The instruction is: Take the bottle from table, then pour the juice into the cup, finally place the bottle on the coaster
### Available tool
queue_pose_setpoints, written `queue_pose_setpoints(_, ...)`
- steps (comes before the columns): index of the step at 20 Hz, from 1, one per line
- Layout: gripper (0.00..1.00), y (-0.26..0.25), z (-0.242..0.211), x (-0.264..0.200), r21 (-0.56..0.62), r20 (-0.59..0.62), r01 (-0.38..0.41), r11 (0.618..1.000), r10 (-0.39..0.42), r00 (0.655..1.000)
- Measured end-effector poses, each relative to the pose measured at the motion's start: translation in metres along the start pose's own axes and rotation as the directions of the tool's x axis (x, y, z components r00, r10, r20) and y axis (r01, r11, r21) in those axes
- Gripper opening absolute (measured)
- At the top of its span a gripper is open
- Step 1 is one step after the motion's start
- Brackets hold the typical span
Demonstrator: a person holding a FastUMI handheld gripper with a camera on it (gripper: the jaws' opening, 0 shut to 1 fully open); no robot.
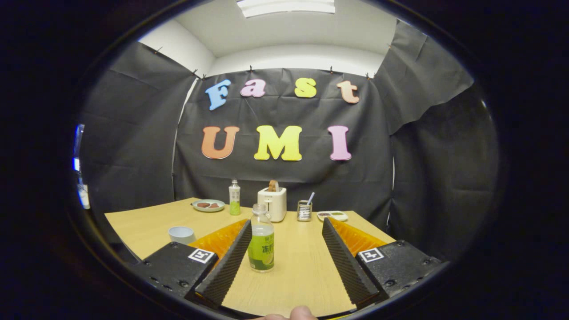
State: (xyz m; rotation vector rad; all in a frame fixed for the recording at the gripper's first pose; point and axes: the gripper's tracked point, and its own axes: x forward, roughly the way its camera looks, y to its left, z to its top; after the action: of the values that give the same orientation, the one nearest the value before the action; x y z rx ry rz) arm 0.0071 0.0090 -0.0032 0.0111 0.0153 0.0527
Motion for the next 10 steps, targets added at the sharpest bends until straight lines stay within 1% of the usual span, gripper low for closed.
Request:
queue_pose_setpoints(3,1.00,0.011,-0.016,0.012,0.016,-0.053,-0.044,0.999,0.045,0.998)
queue_pose_setpoints(7,1.00,0.015,-0.029,0.030,0.046,-0.088,-0.064,0.997,0.067,0.994)
queue_pose_setpoints(10,1.00,0.024,-0.040,0.045,0.028,-0.110,-0.082,0.996,0.084,0.990)
